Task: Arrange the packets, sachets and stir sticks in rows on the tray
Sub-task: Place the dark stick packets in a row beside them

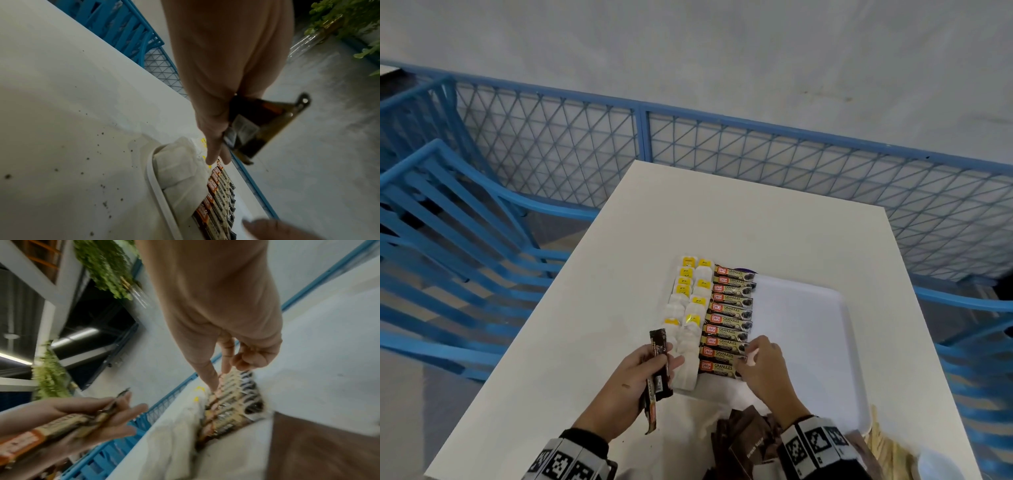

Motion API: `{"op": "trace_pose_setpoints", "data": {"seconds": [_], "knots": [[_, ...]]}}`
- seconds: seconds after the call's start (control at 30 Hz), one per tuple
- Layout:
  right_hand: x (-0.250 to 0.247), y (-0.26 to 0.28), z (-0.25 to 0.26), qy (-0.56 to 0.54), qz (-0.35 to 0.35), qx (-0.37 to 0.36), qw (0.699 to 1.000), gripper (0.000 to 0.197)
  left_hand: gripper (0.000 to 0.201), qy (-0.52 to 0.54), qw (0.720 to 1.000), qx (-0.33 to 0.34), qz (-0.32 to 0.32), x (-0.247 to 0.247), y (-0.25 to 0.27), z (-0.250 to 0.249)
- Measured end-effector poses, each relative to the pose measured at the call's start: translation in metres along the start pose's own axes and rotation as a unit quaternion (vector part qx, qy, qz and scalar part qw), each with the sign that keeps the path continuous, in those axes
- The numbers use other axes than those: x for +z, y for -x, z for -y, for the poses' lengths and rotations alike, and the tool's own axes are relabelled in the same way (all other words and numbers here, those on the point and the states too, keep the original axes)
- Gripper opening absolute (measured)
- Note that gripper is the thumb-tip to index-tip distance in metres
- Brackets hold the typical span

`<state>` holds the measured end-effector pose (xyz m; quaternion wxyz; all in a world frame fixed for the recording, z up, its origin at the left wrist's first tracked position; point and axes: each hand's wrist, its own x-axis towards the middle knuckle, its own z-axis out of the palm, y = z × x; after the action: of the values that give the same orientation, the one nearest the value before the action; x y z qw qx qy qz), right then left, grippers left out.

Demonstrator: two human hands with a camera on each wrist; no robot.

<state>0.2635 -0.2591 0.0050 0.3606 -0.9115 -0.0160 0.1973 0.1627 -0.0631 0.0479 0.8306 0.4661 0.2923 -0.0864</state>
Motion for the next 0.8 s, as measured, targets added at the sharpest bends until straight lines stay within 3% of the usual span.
{"op": "trace_pose_setpoints", "data": {"seconds": [0.07, 0.13, 0.23, 0.3, 0.47, 0.57, 0.67, 0.73, 0.8], "knots": [[-0.003, 0.008, 0.019, -0.011, 0.028, -0.041, 0.999, 0.018, 0.023, -0.021, 1.0, 0.011, 0.015, 0.002, 0.001, 0.0], [-0.006, 0.018, 0.038, -0.053, 0.12, -0.061, 0.989, 0.014, 0.024, -0.018, 0.999, 0.027, 0.031, 0.006, 0.002, -0.001], [-0.01, 0.032, 0.058, -0.112, 0.279, -0.057, 0.952, 0.026, 0.02, 0.032, 0.997, 0.04, 0.064, 0.011, 0.003, -0.004], [-0.008, 0.034, 0.059, -0.184, 0.339, -0.022, 0.923, 0.028, 0.02, 0.044, 0.995, 0.047, 0.078, 0.012, 0.003, -0.006], [-0.009, 0.031, 0.054, -0.357, 0.298, 0.008, 0.885, 0.008, 0.014, 0.011, 0.995, 0.043, 0.085, 0.008, 0.001, -0.005], [-0.015, 0.029, 0.05, -0.365, 0.255, 0.001, 0.895, 0.012, 0.022, -0.006, 0.997, 0.047, 0.064, 0.007, 0.003, -0.007], [-0.021, 0.026, 0.043, -0.353, 0.221, -0.004, 0.909, 0.014, 0.026, -0.034, 0.999, 0.031, -0.003, 0.009, 0.005, -0.009], [-0.022, 0.026, 0.038, -0.34, 0.205, -0.01, 0.918, 0.014, 0.032, -0.096, 0.994, 0.035, -0.03, 0.009, 0.005, -0.008], [-0.022, 0.026, 0.034, -0.34, 0.199, -0.013, 0.919, 0.014, 0.025, -0.165, 0.984, 0.051, -0.03, 0.009, 0.004, -0.006]]}}
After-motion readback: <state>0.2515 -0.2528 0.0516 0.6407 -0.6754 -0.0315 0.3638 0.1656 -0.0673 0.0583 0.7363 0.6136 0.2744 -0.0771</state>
